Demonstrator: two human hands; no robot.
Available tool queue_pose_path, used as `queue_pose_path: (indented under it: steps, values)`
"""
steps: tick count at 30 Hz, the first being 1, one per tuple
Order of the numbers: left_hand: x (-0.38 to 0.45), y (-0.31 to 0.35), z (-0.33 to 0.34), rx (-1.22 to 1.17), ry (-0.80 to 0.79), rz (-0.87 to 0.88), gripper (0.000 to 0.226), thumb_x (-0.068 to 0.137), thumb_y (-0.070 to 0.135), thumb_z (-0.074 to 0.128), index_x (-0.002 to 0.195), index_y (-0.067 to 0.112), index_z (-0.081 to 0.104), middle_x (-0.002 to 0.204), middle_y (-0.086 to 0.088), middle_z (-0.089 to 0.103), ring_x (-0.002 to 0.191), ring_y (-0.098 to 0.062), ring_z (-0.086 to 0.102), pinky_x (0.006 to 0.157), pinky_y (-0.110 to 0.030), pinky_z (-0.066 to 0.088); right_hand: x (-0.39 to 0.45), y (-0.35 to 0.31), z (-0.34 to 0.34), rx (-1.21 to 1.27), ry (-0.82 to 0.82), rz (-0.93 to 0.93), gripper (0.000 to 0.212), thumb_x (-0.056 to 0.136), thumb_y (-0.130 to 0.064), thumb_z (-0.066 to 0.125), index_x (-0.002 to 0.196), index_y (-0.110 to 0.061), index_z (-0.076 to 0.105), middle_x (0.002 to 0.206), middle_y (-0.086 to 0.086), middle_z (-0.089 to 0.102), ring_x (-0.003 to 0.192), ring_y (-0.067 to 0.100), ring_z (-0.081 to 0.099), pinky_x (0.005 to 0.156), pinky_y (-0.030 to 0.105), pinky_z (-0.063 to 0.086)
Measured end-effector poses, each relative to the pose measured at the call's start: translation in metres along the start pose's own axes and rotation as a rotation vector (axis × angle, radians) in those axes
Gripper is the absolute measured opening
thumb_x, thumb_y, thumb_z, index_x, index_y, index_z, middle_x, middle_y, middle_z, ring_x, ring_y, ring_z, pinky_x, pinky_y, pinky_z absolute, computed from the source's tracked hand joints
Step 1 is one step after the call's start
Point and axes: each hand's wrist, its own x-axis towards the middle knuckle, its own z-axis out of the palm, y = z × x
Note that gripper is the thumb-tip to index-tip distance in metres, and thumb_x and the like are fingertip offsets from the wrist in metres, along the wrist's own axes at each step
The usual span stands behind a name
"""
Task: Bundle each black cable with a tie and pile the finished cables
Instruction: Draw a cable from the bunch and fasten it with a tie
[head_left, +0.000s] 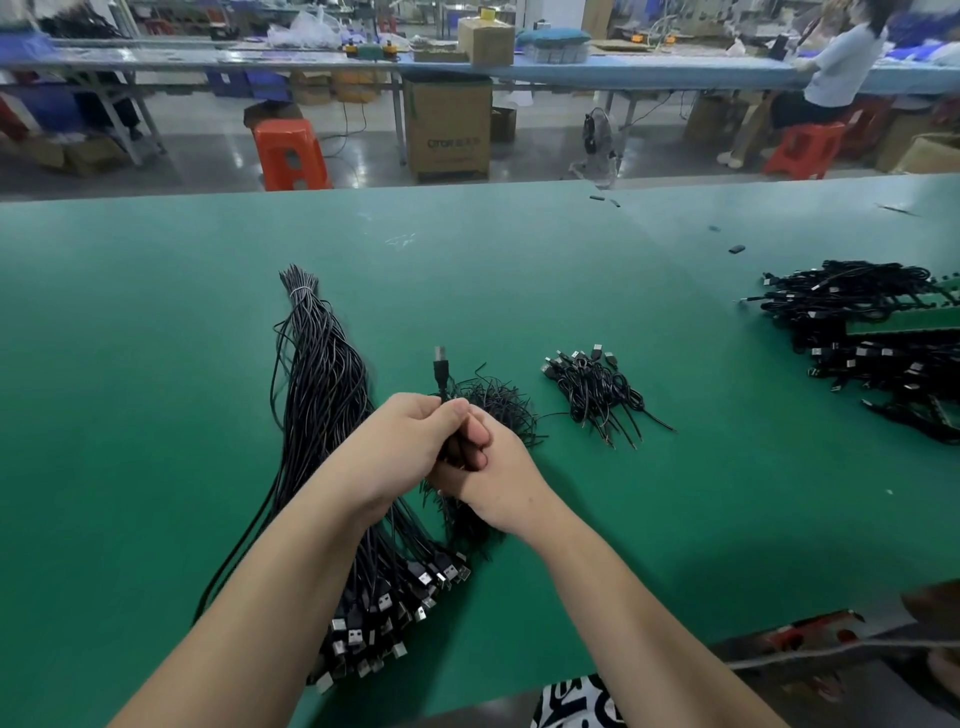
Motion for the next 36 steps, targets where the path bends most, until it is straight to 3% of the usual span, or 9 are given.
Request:
queue_pose_path:
  steps: [10,13,15,18,22,28,31,33,36]
  values:
    - [-0.005,0.000,0.001,0.059,-0.034,-0.003,0.042,0.105,0.022,0.048,0.073,0.009,0.074,0.083,-0.014,0.075,0.079,-0.021,0.065,0.081,-0.030,0.051,-0.001,0.009,0.002,0.065,0.003,-0.028,0.031,0.068,-0.023,0.080,0.089,-0.041,0.066,0.079,-0.016,0.069,0.076,0.002,0.064,0.070,0.019,0.050]
    - [-0.003,-0.005,-0.003,0.272,0.049,0.003,0.043,0.104,0.030,0.049,0.074,0.013,0.074,0.067,-0.013,0.067,0.061,-0.015,0.053,0.065,-0.030,0.041,-0.003,0.012,0.000,-0.203,0.144,-0.033,0.025,0.073,-0.036,0.075,0.082,-0.035,0.052,0.069,-0.018,0.059,0.060,0.000,0.050,0.058,0.017,0.043]
    - [-0.002,-0.006,-0.003,0.462,0.121,0.045,0.042,0.104,0.032,0.047,0.074,0.016,0.072,0.064,0.002,0.056,0.052,-0.010,0.048,0.055,-0.030,0.039,-0.005,0.010,-0.002,-0.436,0.156,-0.095,0.025,0.082,-0.041,0.066,0.082,-0.035,0.042,0.069,-0.013,0.057,0.058,0.005,0.050,0.054,0.023,0.037]
    - [-0.001,-0.009,-0.001,0.723,0.248,0.111,0.045,0.105,0.038,0.038,0.071,0.016,0.057,0.094,0.000,0.051,0.078,-0.017,0.056,0.073,-0.034,0.044,-0.006,0.004,-0.001,-0.674,0.094,-0.153,0.024,0.096,-0.040,0.054,0.092,-0.027,0.034,0.080,-0.002,0.061,0.068,0.023,0.057,0.056,0.037,0.034]
    - [-0.001,-0.016,0.003,1.101,0.339,0.090,0.044,0.103,0.048,0.024,0.083,0.020,0.051,0.092,-0.002,0.056,0.078,-0.023,0.058,0.064,-0.034,0.043,-0.008,0.001,0.001,-0.901,0.064,-0.204,0.018,0.104,-0.034,0.041,0.098,-0.017,0.039,0.092,0.013,0.067,0.080,0.040,0.062,0.062,0.038,0.032]
    - [0.006,-0.017,-0.014,0.739,0.156,0.238,0.039,0.090,0.059,0.049,0.092,0.022,0.062,0.072,0.005,0.065,0.066,-0.011,0.060,0.066,-0.035,0.053,-0.008,-0.002,0.002,-0.958,0.038,-0.114,0.036,0.106,-0.033,0.034,0.117,-0.006,0.055,0.096,0.015,0.069,0.084,0.039,0.063,0.068,0.039,0.043]
    - [0.013,-0.021,-0.026,0.692,0.132,0.246,0.032,0.090,0.052,0.060,0.082,0.021,0.065,0.067,0.000,0.065,0.059,-0.015,0.058,0.060,-0.034,0.050,-0.006,0.000,0.001,-0.944,-0.014,-0.097,0.026,0.104,-0.028,0.036,0.113,-0.010,0.052,0.079,0.001,0.058,0.070,0.030,0.056,0.064,0.036,0.038]
    - [0.019,-0.025,-0.030,0.663,0.124,0.235,0.033,0.091,0.046,0.063,0.076,0.017,0.065,0.063,-0.004,0.063,0.050,-0.014,0.050,0.054,-0.032,0.044,-0.003,-0.001,0.003,-0.780,-0.068,-0.057,0.016,0.104,-0.029,0.040,0.109,-0.017,0.049,0.075,-0.008,0.051,0.065,0.018,0.051,0.063,0.034,0.039]
    - [0.024,-0.029,-0.033,0.632,0.130,0.241,0.030,0.093,0.037,0.065,0.069,0.021,0.062,0.053,0.005,0.059,0.044,-0.006,0.043,0.049,-0.024,0.036,0.000,-0.003,0.003,-0.384,-0.148,0.041,0.023,0.102,-0.034,0.053,0.125,-0.031,0.052,0.079,-0.016,0.060,0.063,0.008,0.053,0.059,0.028,0.044]
